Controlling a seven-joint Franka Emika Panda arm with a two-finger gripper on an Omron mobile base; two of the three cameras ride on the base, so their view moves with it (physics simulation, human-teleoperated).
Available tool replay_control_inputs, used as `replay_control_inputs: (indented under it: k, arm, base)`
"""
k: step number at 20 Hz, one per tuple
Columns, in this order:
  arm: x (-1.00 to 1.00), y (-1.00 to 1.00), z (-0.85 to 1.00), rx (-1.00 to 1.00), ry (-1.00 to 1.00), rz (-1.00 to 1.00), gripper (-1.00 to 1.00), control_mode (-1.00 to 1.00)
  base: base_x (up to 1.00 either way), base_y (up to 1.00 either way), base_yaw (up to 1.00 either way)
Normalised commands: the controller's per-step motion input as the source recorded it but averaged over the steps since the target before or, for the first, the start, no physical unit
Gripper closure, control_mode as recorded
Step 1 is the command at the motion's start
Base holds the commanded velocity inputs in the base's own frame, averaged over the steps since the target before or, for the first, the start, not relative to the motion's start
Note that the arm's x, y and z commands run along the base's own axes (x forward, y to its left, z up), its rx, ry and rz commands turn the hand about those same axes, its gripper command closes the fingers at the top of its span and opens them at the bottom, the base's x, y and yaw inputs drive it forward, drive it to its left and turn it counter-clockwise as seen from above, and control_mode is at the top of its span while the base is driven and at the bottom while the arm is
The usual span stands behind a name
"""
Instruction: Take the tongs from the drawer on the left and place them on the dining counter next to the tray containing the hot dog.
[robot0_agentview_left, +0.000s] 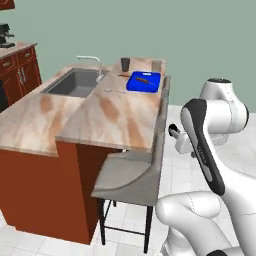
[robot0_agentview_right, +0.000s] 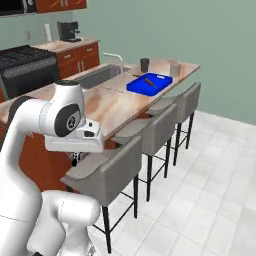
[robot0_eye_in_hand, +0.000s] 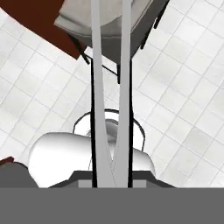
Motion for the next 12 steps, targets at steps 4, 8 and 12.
replay_control_inputs:
  k: [4,8,12]
  arm:
    - [0.0,0.0,0.0,0.0,0.0,0.0,1.0,1.0]
    - [0.0,0.0,0.0,0.0,0.0,0.0,1.0,1.0]
    - [0.0,0.0,0.0,0.0,0.0,0.0,1.0,1.0]
  base:
    - [0.0,-0.87,0.68]
    - [-0.04,-1.0,0.32]
    - [-0.11,-1.0,0.15]
